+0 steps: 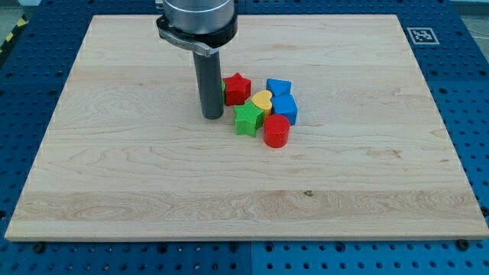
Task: Push red star into group of blocks
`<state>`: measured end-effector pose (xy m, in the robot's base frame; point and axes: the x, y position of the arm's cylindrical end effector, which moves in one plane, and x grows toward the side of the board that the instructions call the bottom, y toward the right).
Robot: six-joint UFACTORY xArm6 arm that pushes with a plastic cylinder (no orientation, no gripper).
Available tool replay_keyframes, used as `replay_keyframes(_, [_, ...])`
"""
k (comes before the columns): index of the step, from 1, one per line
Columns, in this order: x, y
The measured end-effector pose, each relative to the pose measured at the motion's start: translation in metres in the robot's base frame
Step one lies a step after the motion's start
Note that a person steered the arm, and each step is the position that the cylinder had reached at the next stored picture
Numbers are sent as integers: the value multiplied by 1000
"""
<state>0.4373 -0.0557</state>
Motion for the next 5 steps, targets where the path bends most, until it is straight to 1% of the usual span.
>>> replay_keyframes(1, [0, -22])
replay_keyframes(2, [9, -56])
replay_keyframes(3, [6, -71])
replay_keyframes(4, [-21, -72])
replay_keyframes(5, [-45, -59])
